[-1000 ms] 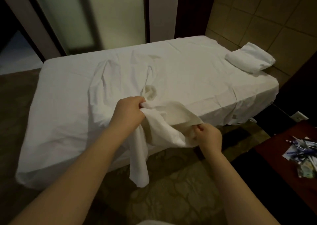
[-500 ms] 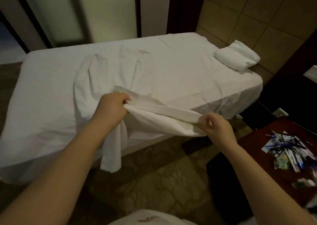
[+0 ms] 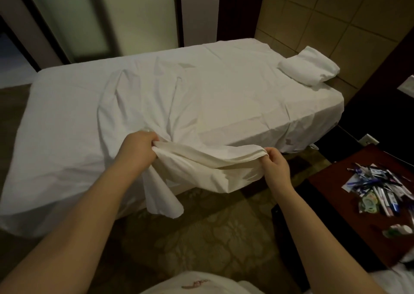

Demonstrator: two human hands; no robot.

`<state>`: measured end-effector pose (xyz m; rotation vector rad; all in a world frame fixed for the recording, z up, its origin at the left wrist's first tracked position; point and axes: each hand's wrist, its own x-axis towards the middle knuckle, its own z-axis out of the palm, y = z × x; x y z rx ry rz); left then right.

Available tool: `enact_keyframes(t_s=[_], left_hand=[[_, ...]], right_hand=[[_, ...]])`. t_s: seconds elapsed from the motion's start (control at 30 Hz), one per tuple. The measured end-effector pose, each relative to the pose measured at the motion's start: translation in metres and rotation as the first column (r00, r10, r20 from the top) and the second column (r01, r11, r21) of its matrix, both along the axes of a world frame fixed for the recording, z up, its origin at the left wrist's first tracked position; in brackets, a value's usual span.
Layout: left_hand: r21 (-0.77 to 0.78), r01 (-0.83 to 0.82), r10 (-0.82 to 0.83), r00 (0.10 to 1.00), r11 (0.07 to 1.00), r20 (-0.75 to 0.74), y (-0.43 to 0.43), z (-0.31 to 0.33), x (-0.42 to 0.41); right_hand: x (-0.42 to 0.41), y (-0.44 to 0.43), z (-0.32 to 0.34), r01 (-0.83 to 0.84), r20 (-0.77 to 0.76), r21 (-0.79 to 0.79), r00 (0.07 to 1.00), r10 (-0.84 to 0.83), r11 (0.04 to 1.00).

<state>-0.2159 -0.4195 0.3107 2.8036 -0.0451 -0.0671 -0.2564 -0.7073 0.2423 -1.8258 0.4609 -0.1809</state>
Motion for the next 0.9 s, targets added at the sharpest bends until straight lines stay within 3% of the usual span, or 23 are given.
enact_keyframes(t_s=[0.1, 0.17, 0.3, 0.37, 0.4, 0.43, 0.5, 0.53, 0.57, 0.77, 0.9], left_hand=[[0.003, -0.032, 0.032, 0.999, 0.999, -0.015, 0.007, -0.006, -0.013], [-0.018, -0.027, 0.027, 1.000, 0.999, -0.005, 0.008, -0.011, -0.020], [-0.100, -0.030, 0.032, 0.999, 0.995, 0.024, -0.004, -0.013, -0.029], [-0.133, -0.004, 0.007, 1.000, 0.991, 0.026, -0.010, -0.011, -0.029], [-0.139, 0.015, -0.013, 1.000, 0.990, 0.017, -0.013, -0.009, -0.029], [-0.134, 0.036, -0.035, 0.999, 0.990, 0.010, -0.014, -0.008, -0.028], [-0.110, 0.062, -0.062, 0.998, 0.992, 0.004, -0.015, -0.006, -0.024], [-0.101, 0.067, -0.066, 0.998, 0.993, 0.007, -0.015, -0.006, -0.022], [-0.091, 0.071, -0.070, 0.998, 0.993, 0.009, -0.014, -0.005, -0.019], [-0.134, 0.150, -0.149, 0.989, 0.979, 0.020, 0.009, -0.008, -0.007], [-0.244, 0.207, -0.211, 0.977, 0.947, 0.009, 0.025, -0.007, -0.005]], right_hand=[[0.007, 0.000, -0.001, 0.035, 0.006, -0.295, 0.999, -0.035, 0.955], [0.011, -0.002, -0.004, -0.066, -0.077, -0.498, 0.997, 0.032, 0.864], [0.011, 0.027, -0.006, -0.355, -0.228, -0.746, 0.931, 0.285, 0.564], [0.006, 0.058, -0.004, -0.456, -0.247, -0.781, 0.853, 0.459, 0.427], [0.004, 0.073, -0.002, -0.517, -0.256, -0.740, 0.807, 0.532, 0.430], [0.004, 0.088, 0.001, -0.584, -0.243, -0.645, 0.768, 0.592, 0.493], [0.004, 0.114, 0.013, -0.649, -0.130, -0.295, 0.755, 0.643, 0.702], [0.005, 0.125, 0.020, -0.644, -0.071, -0.122, 0.765, 0.640, 0.755], [0.007, 0.134, 0.025, -0.641, -0.028, -0.033, 0.768, 0.640, 0.767], [0.025, 0.162, 0.032, -0.611, 0.066, 0.150, 0.790, 0.609, 0.777], [0.035, 0.176, 0.033, -0.618, -0.001, 0.257, 0.769, 0.639, 0.743]])
